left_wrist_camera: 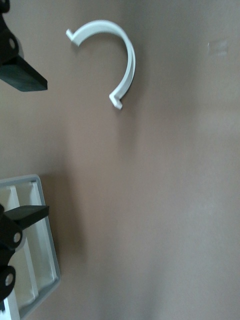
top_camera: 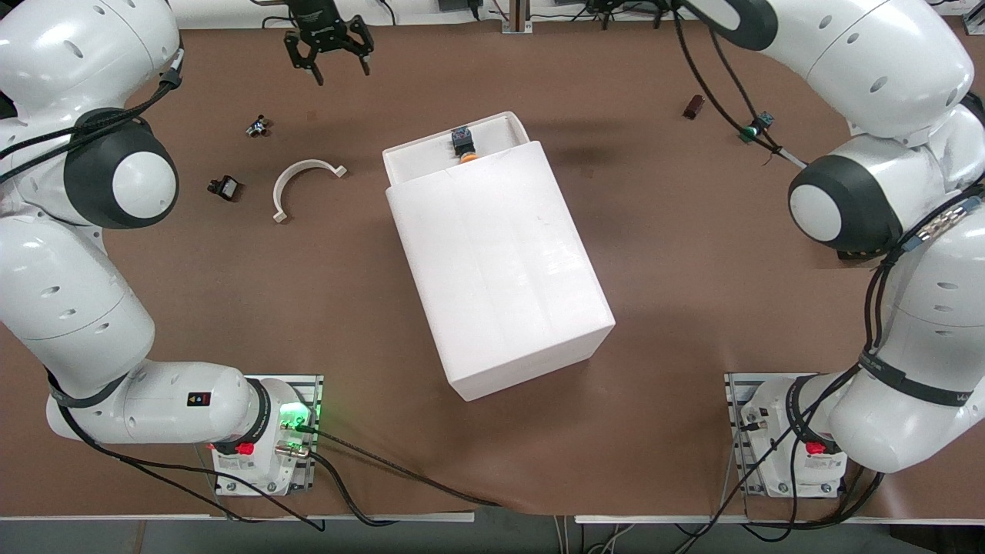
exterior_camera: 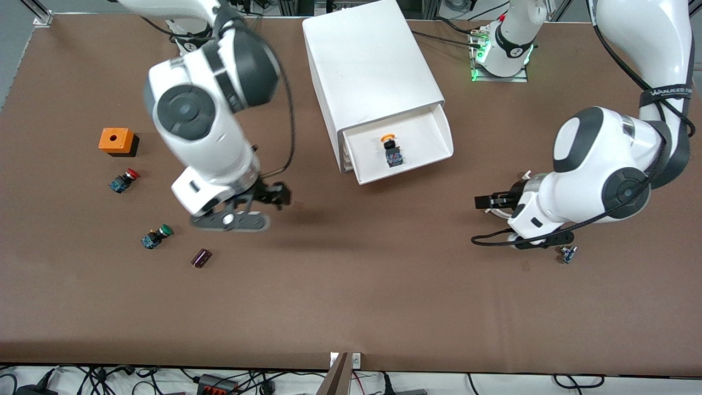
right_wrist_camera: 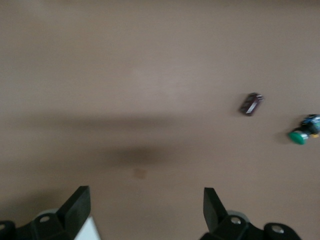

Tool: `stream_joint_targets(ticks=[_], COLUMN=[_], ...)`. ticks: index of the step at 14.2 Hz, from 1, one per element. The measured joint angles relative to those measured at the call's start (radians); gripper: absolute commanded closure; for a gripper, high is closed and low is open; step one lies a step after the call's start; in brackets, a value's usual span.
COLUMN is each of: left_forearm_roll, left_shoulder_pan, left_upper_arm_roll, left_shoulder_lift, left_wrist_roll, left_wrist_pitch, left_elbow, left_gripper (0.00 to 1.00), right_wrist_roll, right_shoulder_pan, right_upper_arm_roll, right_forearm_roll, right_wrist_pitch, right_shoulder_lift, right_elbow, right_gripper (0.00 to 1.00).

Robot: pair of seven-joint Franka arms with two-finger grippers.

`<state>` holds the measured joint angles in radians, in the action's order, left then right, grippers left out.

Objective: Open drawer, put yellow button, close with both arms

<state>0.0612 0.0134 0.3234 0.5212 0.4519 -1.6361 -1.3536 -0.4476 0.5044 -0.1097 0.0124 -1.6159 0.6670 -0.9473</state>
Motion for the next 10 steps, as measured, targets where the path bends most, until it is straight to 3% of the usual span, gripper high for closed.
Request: stream_joint_targets(ticks=[3,10], left_forearm_roll=[0.0,-0.051], left_shoulder_pan=[-0.023,-0.164], left_upper_arm_roll=[0.049,0.067], left_shoulder_lift=[0.0,0.0], left_wrist_roll=[0.166,0.369], left_wrist_pitch=[-0.05,-0.293], left_elbow=[-0.027,-0.181], left_gripper=[0.0,0.0], right_wrist_roll=[0.043,0.19], right_shoulder_pan=[-0.066,-0.204], right_upper_arm_roll=[-0.016,-0.024], right_forearm_roll=[-0.003,0.0], right_wrist_pitch=[0.0,0.006], right_shoulder_lift=[0.0,0.0], right_elbow=[-0.003,-0.005], right_gripper=[0.0,0.0])
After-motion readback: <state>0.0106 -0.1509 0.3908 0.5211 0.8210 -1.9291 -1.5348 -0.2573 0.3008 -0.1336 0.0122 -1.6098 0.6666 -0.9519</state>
